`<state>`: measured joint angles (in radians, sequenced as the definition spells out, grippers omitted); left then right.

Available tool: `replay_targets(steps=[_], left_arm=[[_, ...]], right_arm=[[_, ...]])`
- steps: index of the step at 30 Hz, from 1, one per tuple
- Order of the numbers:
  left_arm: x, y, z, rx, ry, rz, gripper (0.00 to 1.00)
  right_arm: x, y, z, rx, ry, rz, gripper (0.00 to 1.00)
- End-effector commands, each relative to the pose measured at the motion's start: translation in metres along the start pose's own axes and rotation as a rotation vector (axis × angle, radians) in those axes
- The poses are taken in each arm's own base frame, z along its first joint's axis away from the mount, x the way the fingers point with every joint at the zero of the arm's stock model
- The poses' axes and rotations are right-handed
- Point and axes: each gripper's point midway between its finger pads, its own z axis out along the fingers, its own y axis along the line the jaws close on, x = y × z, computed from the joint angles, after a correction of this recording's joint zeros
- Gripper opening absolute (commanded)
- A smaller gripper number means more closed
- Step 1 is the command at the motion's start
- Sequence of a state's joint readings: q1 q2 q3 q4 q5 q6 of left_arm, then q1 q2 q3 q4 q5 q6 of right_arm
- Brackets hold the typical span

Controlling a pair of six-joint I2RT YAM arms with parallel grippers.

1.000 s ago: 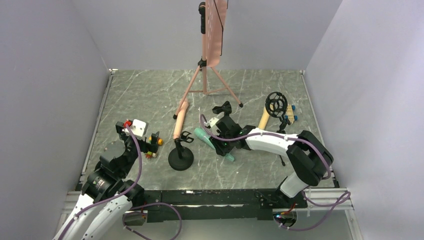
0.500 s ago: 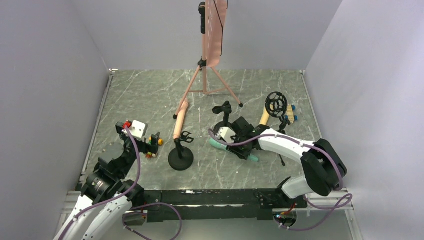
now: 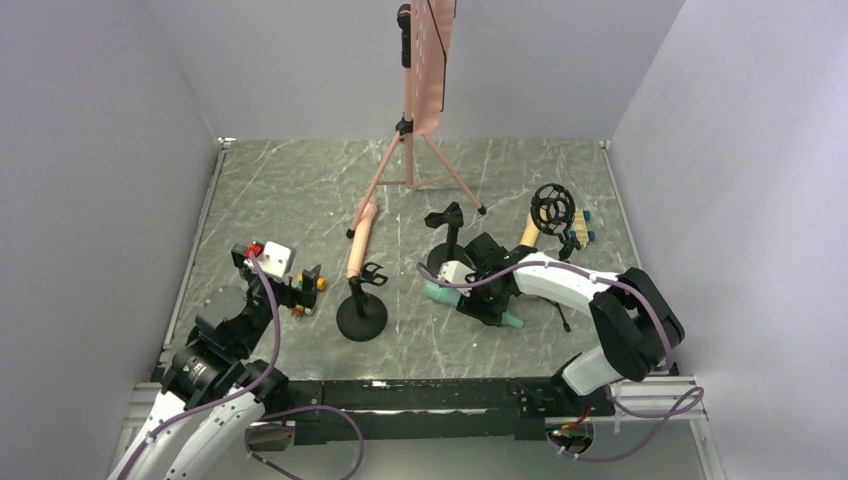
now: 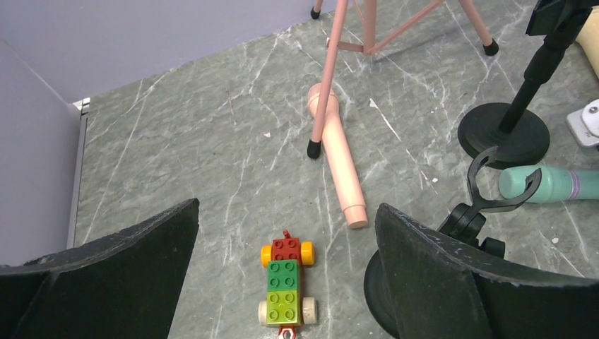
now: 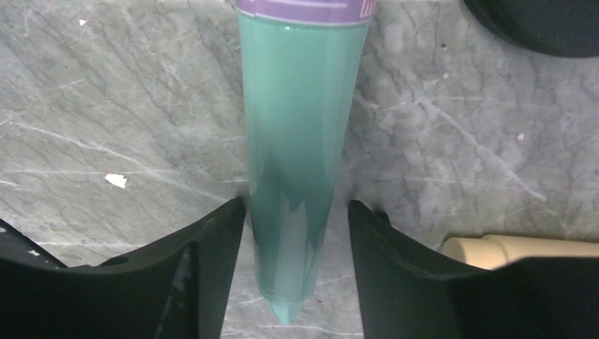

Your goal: Attach the microphones to the stand

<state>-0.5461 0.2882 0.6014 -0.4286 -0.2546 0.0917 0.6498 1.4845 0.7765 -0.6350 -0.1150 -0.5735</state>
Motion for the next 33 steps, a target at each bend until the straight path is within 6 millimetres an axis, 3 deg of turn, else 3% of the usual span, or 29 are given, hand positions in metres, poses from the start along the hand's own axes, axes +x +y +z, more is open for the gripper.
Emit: replay_targets(steps=[1, 3, 11, 22, 30, 33], left_arm=[[-0.013, 0.001, -0.002, 0.004, -0.055, -0.014, 0.99], [-0.013, 0.001, -0.003, 0.004, -0.057, -0.014, 0.99], [-0.015, 0.003, -0.005, -0.005, -0.066, -0.014, 0.99], [-0.017, 0.005, -0.008, -0.012, -0.082, -0.016, 0.99], [-0.017, 0.005, -0.008, -0.01, -0.082, -0.015, 0.99], [-0.017, 0.005, -0.008, -0.011, -0.081, -0.016, 0.99]], right_arm=[[-0.01, 0.005, 0.0, -0.07, -0.006, -0.016, 0.65], [-0.023, 0.002, -0.003, -0.072, -0.04, -0.014, 0.7], [-0.072, -0.005, -0.001, -0.107, -0.122, 0.023, 0.71], [-0.089, 0.001, 0.02, -0.116, -0.082, 0.007, 0.77], [-0.092, -0.001, 0.027, -0.108, -0.07, 0.026, 0.48], [-0.091, 0.001, 0.027, -0.118, -0.07, 0.025, 0.32]])
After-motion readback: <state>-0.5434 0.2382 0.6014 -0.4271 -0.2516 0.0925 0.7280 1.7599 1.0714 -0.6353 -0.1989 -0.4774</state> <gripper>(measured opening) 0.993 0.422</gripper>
